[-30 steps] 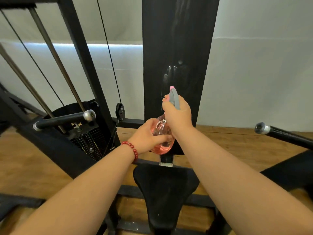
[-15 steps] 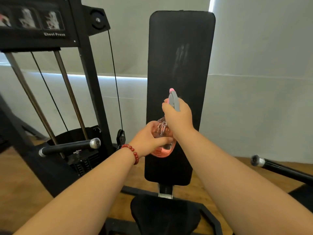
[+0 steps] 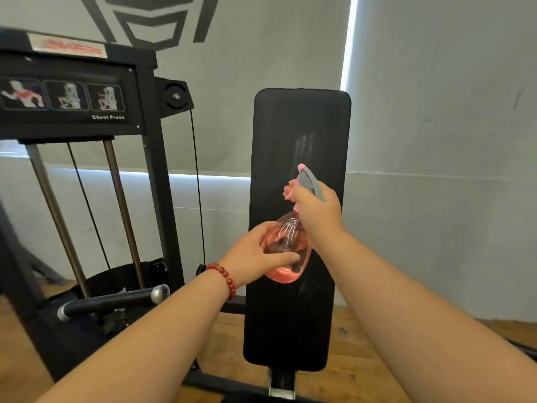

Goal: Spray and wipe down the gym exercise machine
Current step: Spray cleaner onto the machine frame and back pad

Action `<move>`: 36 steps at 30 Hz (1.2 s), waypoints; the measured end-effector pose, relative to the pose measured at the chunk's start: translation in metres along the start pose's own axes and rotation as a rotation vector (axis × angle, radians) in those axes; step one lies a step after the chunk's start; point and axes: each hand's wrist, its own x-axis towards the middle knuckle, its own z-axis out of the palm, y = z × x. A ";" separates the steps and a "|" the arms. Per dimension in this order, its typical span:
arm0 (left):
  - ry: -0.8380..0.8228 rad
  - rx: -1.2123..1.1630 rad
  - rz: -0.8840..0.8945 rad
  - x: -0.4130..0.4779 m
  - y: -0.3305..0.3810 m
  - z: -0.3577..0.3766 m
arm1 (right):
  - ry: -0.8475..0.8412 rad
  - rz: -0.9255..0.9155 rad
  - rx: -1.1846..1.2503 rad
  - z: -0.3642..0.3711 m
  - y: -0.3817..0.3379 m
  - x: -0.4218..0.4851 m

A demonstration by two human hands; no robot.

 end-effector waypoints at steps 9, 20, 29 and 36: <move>-0.036 0.067 0.089 0.024 0.030 0.002 | 0.044 -0.005 -0.002 -0.025 -0.014 0.022; -0.003 0.097 0.126 0.051 0.051 0.019 | -0.096 0.015 0.088 -0.059 -0.018 0.052; 0.024 0.060 0.134 0.060 0.052 0.028 | -0.291 -0.104 -0.108 -0.083 -0.019 0.066; 0.029 0.080 0.132 0.067 0.052 0.034 | -0.268 -0.115 -0.138 -0.085 -0.013 0.076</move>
